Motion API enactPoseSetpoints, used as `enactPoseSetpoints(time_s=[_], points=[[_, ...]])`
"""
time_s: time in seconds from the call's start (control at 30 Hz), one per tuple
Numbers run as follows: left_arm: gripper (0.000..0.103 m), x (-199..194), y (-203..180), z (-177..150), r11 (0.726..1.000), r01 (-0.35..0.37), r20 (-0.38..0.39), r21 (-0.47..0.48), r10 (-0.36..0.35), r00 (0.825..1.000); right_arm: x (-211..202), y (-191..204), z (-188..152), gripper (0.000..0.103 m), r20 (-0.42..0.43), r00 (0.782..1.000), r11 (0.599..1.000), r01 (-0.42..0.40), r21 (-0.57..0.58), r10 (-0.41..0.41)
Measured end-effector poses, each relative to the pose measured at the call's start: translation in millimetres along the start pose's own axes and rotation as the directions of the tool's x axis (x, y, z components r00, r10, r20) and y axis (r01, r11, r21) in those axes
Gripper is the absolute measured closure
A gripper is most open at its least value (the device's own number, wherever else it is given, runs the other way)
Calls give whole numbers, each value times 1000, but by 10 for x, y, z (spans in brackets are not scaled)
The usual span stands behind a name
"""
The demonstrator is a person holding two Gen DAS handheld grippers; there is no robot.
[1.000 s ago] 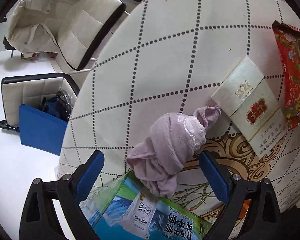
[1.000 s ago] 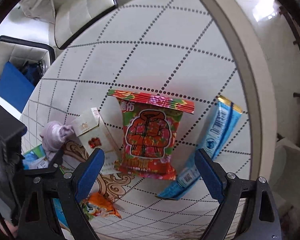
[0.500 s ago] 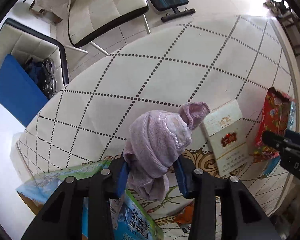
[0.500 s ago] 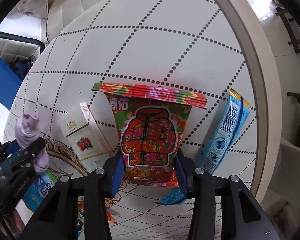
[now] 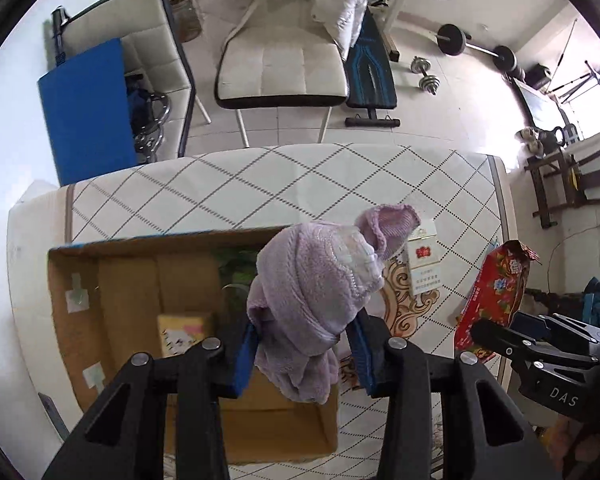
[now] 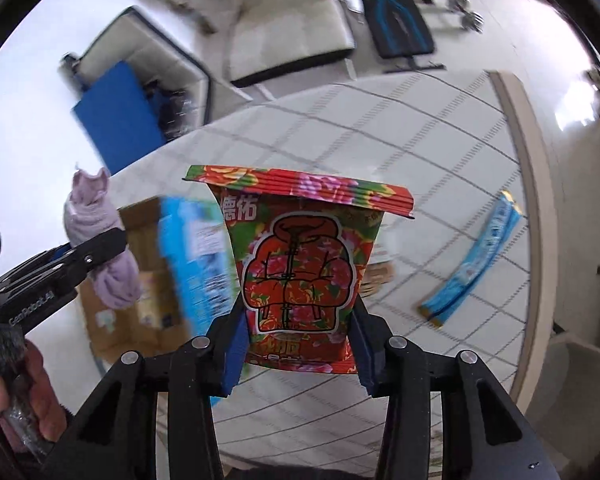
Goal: Organize soft objects
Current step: 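Lower the cloth and red floral bag into the box, opening both tools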
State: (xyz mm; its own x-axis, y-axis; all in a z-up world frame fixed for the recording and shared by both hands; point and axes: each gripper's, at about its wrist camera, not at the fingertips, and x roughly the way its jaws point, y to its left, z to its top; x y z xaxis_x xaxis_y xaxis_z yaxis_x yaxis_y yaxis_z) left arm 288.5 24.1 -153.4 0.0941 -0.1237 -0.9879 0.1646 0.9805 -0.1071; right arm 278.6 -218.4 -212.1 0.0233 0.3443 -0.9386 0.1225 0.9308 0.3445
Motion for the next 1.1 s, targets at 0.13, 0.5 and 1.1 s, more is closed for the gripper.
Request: enactPoseSetpoints(time_s=[0.13,0.5,1.1], points=[[65,-230,568,-363,996,-45,7,-78,46,999,50,727,-190,56,-16,1000,995,-26,-95,25],[65,272,1792,-924,968,-129,-138,-216,101,985,1178,1731,-661,56,-176,978,980,77,-183,-110],[53,1072,1991,-307,973,-163,-300,-160,110,947,1962,1852,-610,31,-268,931,966,220,-135,-249]])
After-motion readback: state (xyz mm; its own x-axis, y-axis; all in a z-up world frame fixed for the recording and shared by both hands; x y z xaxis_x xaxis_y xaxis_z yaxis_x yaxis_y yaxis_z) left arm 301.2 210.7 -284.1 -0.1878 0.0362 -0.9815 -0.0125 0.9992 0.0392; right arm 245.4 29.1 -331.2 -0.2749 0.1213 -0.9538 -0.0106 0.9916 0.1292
